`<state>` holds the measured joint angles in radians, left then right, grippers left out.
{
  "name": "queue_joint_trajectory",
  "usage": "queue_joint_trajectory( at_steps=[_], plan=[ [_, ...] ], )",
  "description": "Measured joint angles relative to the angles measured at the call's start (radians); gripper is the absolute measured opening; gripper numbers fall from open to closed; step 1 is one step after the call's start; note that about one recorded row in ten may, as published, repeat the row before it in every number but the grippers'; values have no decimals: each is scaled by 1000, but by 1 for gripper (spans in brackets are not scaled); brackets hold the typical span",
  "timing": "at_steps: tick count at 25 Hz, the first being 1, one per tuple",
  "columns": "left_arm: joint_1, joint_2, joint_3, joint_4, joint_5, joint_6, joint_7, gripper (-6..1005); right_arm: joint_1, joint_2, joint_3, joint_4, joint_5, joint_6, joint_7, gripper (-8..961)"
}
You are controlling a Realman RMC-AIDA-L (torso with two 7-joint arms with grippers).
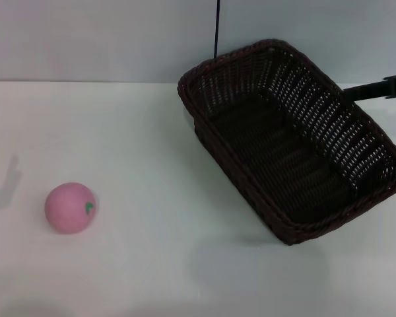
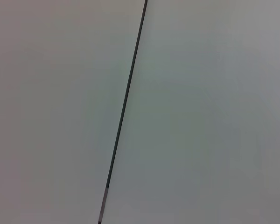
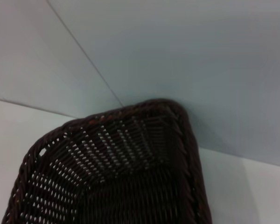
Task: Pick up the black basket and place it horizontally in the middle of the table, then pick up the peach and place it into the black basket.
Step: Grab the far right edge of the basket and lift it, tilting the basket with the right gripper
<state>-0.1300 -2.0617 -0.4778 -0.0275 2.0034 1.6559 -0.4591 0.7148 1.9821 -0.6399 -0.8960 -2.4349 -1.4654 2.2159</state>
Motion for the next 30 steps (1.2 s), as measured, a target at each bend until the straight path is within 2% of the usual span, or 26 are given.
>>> queue_joint_trajectory(
  at_steps=[2, 7, 19, 24, 30],
  plan=[
    [-2, 0, 0, 0, 0, 0, 0, 764, 19, 3, -51, 73, 2, 62, -2, 517],
    [-1, 0, -3, -2, 0, 0, 0, 762, 32, 13, -103, 127, 2, 130, -2, 510],
    [6, 0, -5, 0, -5, 0, 0, 758, 33, 29, -129, 144, 1, 181, -10, 494],
    [5, 0, -7, -1, -8, 0, 0, 756, 21, 37, -130, 123, 3, 178, -38, 316],
    [4, 1, -7, -2, -8, 6, 0, 754, -6, 54, -145, -19, 4, 75, -100, 160]
  ],
)
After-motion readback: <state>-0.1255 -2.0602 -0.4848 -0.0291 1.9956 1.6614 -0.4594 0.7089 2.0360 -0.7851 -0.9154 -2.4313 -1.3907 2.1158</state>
